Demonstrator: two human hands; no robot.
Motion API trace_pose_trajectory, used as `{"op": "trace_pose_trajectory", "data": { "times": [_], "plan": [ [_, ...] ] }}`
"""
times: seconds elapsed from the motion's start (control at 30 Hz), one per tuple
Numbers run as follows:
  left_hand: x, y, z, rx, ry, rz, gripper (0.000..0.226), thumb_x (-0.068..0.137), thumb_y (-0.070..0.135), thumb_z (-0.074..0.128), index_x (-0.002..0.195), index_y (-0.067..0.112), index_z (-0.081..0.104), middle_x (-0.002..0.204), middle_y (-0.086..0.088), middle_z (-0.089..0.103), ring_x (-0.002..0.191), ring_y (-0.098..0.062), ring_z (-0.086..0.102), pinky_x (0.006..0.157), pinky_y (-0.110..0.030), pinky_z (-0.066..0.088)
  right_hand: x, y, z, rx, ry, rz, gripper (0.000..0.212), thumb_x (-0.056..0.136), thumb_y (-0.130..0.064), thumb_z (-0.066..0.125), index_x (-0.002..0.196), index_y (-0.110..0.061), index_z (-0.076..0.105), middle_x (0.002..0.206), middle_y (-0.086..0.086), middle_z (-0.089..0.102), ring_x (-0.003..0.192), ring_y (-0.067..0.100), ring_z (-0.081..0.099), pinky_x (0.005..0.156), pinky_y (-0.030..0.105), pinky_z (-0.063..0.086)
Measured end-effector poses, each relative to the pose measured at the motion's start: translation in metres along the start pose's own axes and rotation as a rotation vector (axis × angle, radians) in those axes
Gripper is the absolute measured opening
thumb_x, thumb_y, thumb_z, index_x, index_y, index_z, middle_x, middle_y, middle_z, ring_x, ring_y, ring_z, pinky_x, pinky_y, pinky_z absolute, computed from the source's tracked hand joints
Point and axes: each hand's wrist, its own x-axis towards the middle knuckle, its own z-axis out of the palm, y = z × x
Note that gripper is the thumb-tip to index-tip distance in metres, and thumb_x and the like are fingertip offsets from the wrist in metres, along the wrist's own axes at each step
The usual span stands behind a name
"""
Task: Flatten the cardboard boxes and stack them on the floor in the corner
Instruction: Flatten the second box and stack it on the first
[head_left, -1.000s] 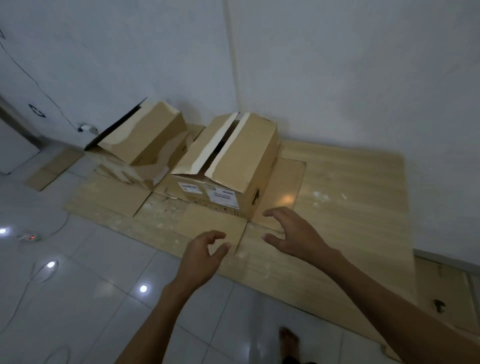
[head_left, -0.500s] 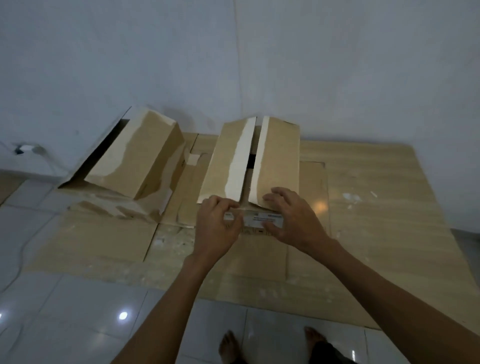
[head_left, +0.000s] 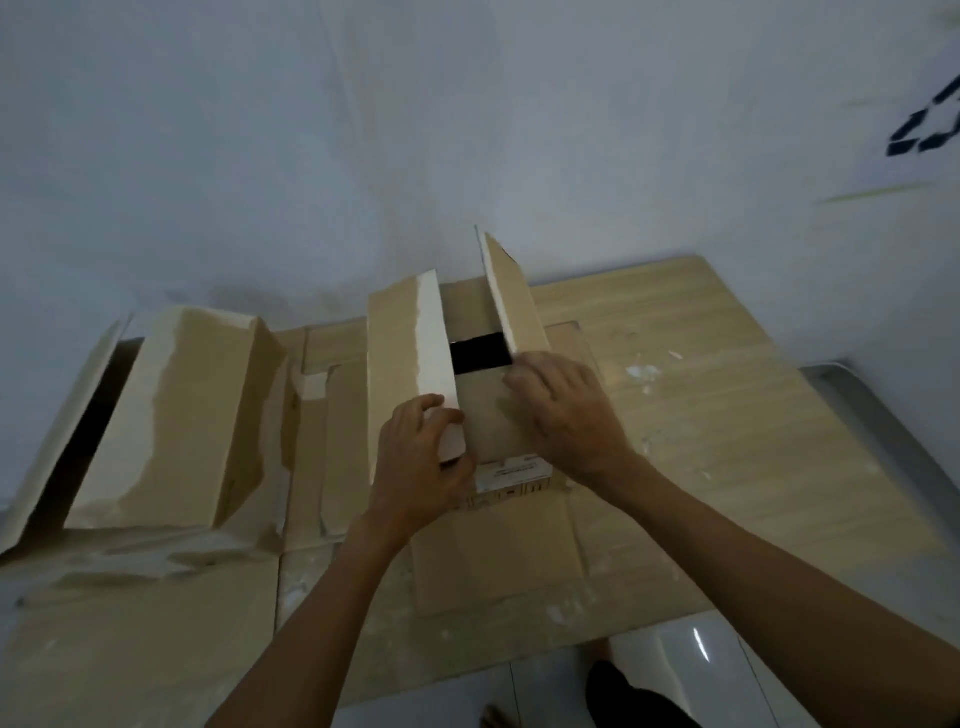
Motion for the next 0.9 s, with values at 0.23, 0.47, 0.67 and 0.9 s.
{"op": "trace_pose_trajectory", "data": {
  "times": [0.23,0.47,0.67,0.9],
  "plan": [
    [0.03,0.009,0.002,0.053,-0.066,0.159,0.04,0.076,0.04,0.049,0.102,0.015,0.066,0.125,-0.008,0.059,0.121,-0.023,0.049,0.108,-0.049,0.031,-0.064,0.081,-0.007,-0.257,-0.105,0.434,0.028,0.086,-0.019,0.05,0.111,-0.017,0.061,0.124,0.011,0.062,0.119,0.032,0.051,0.104,0.05,0.031],
    [0.044,0.003,-0.001,0.121,-0.222,0.215,0.024,0.082,0.03,0.06,0.099,0.016,0.067,0.117,0.0,0.062,0.118,-0.016,0.054,0.116,-0.047,-0.004,-0.064,0.078,0.013,0.506,-0.552,0.998,0.025,0.093,-0.029,0.052,0.109,-0.014,0.064,0.109,0.007,0.065,0.101,0.023,0.06,0.071,0.027,0.046],
    [0.05,0.0,-0.041,0.115,-0.104,0.253,0.036,0.081,0.044,0.047,0.093,0.017,0.068,0.096,0.003,0.066,0.102,-0.017,0.059,0.118,-0.05,0.006,-0.048,0.073,0.023,0.326,-0.457,0.965,0.021,0.09,-0.036,0.055,0.087,-0.017,0.061,0.092,0.009,0.069,0.086,0.026,0.063,0.071,0.034,0.048],
    [0.034,-0.022,-0.109,0.187,0.139,-0.217,0.033,0.087,0.036,0.062,0.107,0.01,0.067,0.101,-0.008,0.071,0.096,-0.028,0.063,0.106,-0.046,0.038,-0.05,0.07,0.028,0.288,-0.348,0.968,0.012,0.088,-0.028,0.058,0.081,-0.018,0.059,0.09,0.012,0.07,0.085,0.031,0.064,0.072,0.037,0.048]
  ]
}}
